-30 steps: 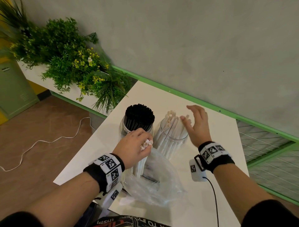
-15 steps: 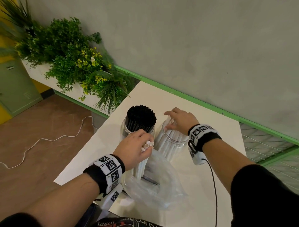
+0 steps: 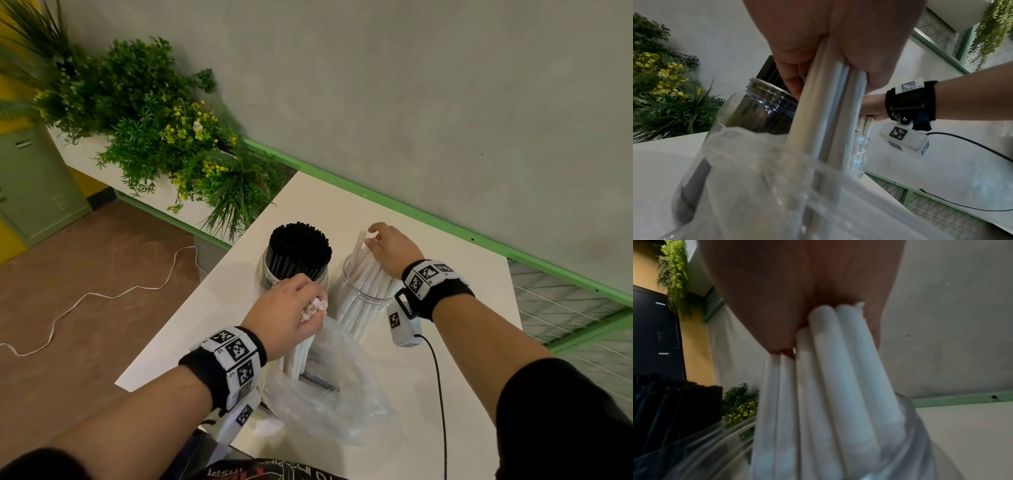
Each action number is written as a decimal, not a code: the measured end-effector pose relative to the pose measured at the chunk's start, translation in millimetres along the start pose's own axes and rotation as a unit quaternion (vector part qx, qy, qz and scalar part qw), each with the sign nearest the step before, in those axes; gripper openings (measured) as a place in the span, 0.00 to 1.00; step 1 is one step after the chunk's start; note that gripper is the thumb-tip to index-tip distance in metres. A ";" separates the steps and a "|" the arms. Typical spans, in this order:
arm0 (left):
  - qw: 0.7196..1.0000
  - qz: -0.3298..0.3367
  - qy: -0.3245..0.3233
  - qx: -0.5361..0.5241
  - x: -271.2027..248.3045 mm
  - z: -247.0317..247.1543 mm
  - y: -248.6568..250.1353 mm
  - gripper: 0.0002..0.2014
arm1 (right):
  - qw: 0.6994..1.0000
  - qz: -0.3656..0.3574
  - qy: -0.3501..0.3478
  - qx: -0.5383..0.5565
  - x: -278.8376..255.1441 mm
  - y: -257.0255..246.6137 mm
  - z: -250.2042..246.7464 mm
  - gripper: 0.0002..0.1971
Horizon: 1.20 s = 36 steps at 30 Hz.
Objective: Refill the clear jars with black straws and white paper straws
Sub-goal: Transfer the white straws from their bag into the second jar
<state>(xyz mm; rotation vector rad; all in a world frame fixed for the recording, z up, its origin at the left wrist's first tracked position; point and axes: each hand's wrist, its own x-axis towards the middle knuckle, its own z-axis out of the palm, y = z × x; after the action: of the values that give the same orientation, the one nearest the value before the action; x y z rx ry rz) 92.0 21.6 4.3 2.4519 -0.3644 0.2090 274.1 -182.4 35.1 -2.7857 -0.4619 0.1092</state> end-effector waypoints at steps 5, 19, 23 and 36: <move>1.000 0.006 -0.001 -0.003 -1.1 0.6 1.2 0.13 | 0.987 -0.014 0.126 0.097 -7.6 13.3 -8.7 0.17; 1.000 0.004 0.003 -0.005 -1.6 0.4 -2.0 0.13 | 0.969 -0.112 0.199 0.094 -64.6 32.6 7.8 0.19; 1.000 0.000 0.003 -0.009 -2.4 -0.6 -1.7 0.14 | 0.975 -0.095 0.199 0.017 -79.6 13.5 23.3 0.34; 1.000 0.003 0.004 -0.001 -3.1 -1.6 -0.9 0.11 | 0.937 0.037 0.215 0.273 -56.8 14.6 27.5 0.18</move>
<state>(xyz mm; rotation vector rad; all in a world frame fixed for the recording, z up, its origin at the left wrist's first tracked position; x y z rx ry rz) 89.2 23.9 4.3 2.4468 -0.3677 0.2200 221.4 -206.0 5.7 -2.1877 -0.1763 -0.3054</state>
